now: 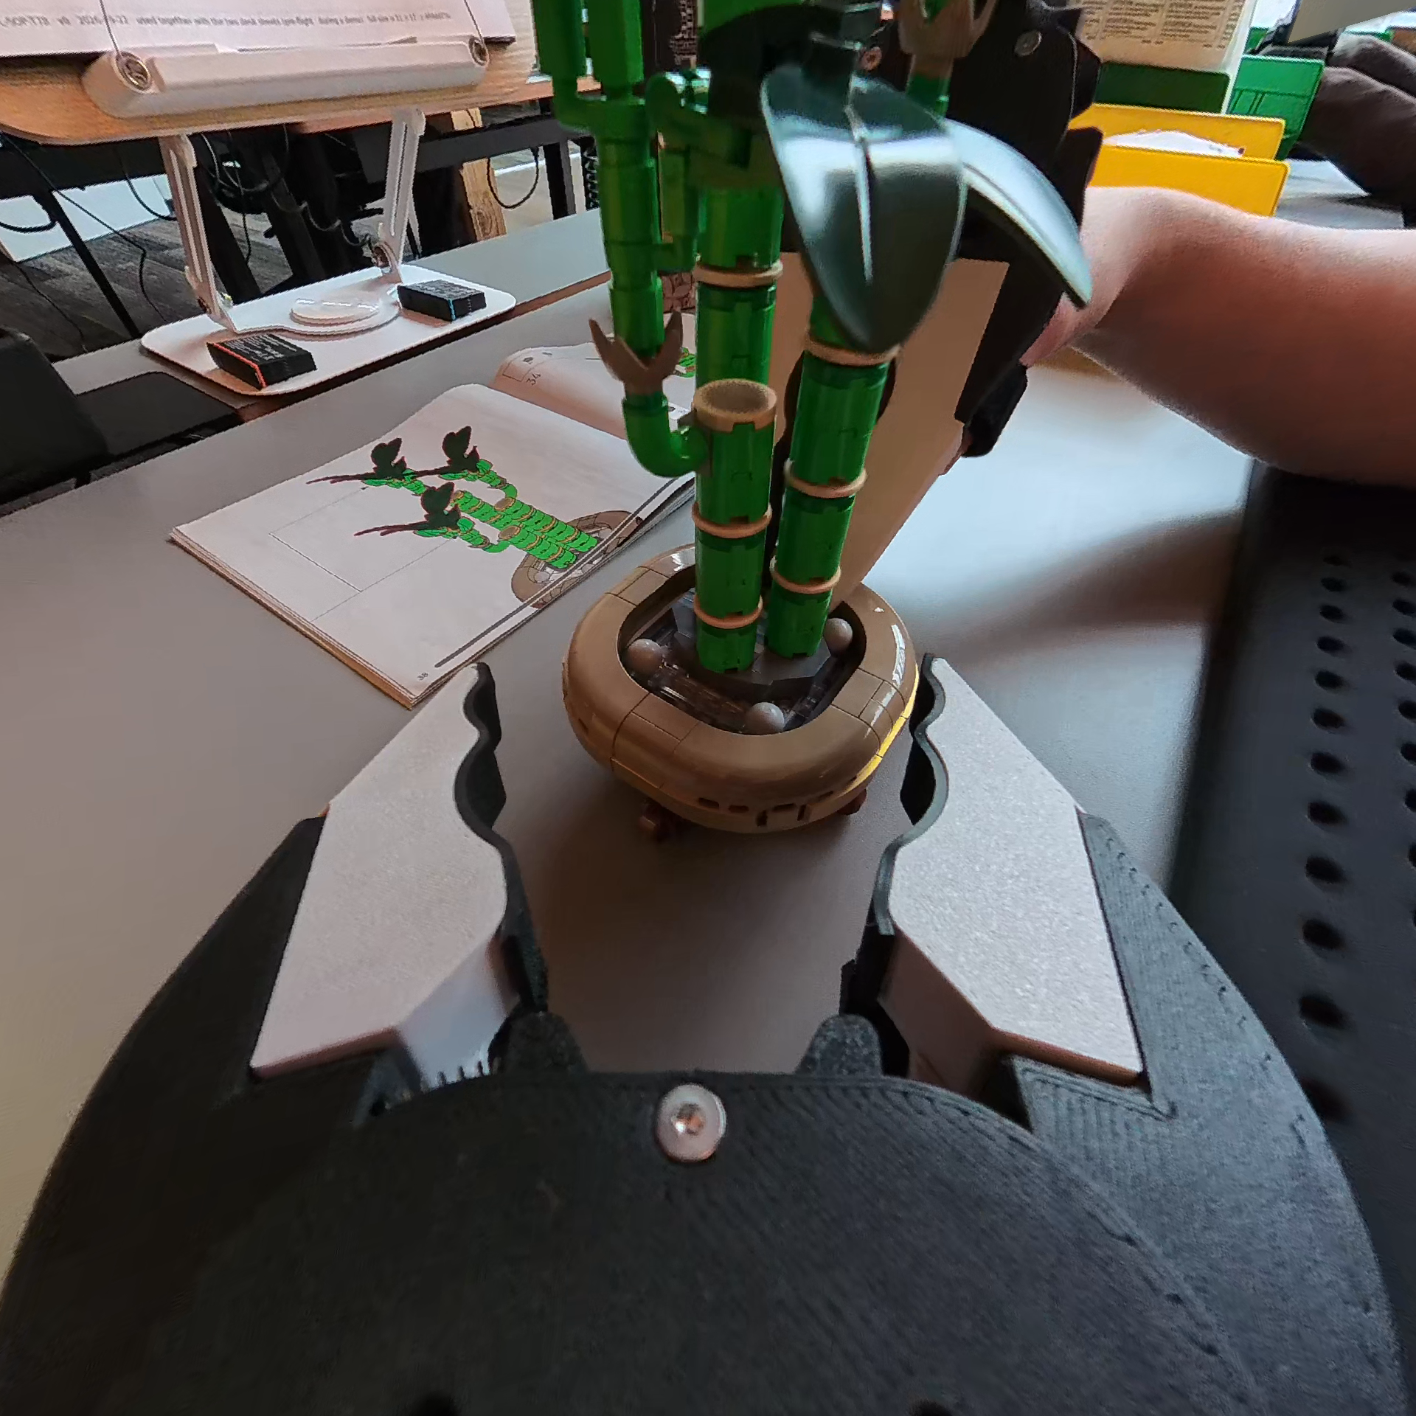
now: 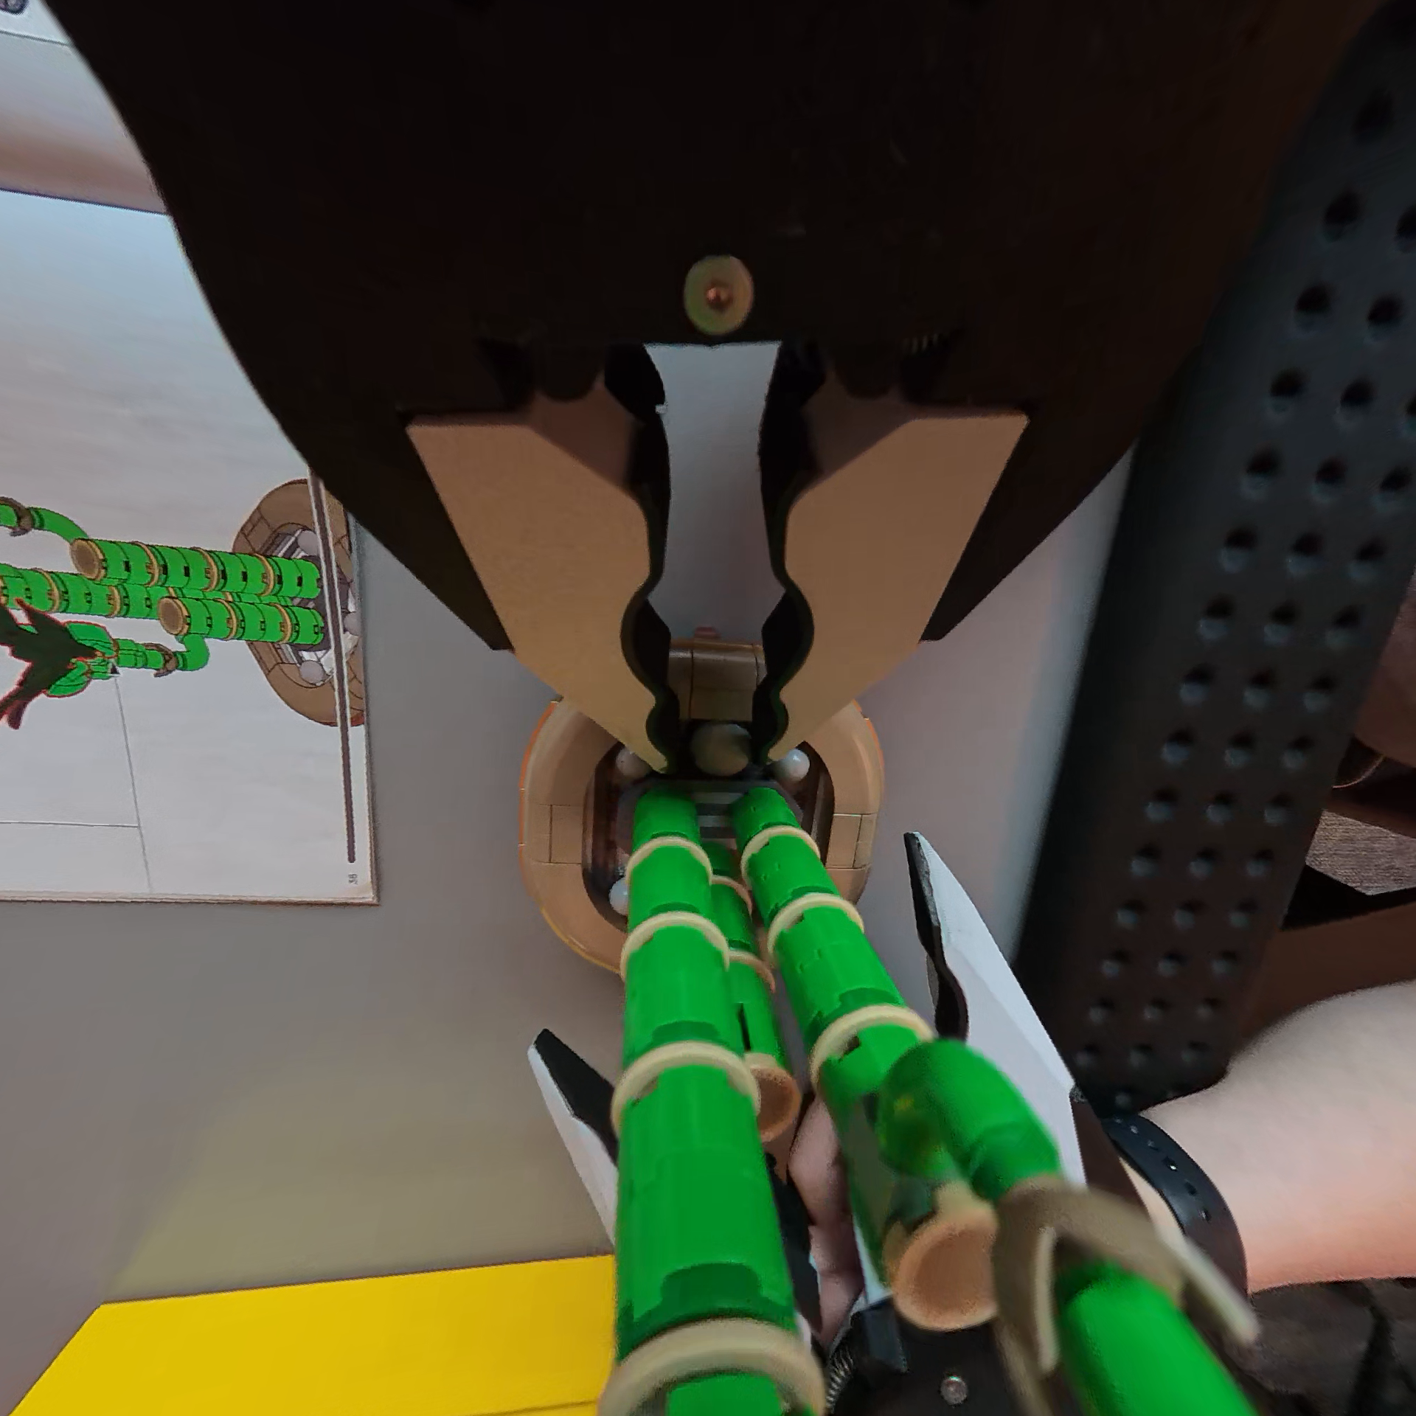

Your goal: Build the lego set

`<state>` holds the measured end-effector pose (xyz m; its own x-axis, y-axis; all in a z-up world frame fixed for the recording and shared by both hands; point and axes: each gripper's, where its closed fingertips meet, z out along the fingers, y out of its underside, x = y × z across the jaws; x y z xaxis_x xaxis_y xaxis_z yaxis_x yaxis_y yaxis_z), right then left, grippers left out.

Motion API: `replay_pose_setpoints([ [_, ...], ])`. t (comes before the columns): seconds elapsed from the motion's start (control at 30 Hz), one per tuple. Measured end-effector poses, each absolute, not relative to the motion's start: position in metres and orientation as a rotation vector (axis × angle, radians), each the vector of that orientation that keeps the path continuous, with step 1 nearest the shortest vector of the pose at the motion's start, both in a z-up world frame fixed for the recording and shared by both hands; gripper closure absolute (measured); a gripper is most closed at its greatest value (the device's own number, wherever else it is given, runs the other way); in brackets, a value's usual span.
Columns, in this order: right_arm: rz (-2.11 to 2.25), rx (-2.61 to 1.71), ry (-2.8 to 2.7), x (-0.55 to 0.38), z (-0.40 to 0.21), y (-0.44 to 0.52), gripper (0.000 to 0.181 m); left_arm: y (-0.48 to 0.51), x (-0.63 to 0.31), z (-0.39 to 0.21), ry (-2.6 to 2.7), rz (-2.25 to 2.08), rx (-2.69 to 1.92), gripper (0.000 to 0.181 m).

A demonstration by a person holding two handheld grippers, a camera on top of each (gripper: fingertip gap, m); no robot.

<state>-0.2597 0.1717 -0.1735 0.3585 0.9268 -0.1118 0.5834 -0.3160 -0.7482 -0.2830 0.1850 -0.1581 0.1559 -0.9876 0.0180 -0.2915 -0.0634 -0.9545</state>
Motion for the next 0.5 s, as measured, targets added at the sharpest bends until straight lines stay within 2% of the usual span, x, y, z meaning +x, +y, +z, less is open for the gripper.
replay_pose_setpoints([
  [0.5, 0.926, -2.112, -1.224, -0.2602, -0.1716, 0.1707, 0.167, 0.1857, -0.2834, -0.1574, 1.278, -0.962, -1.524, 0.075],
])
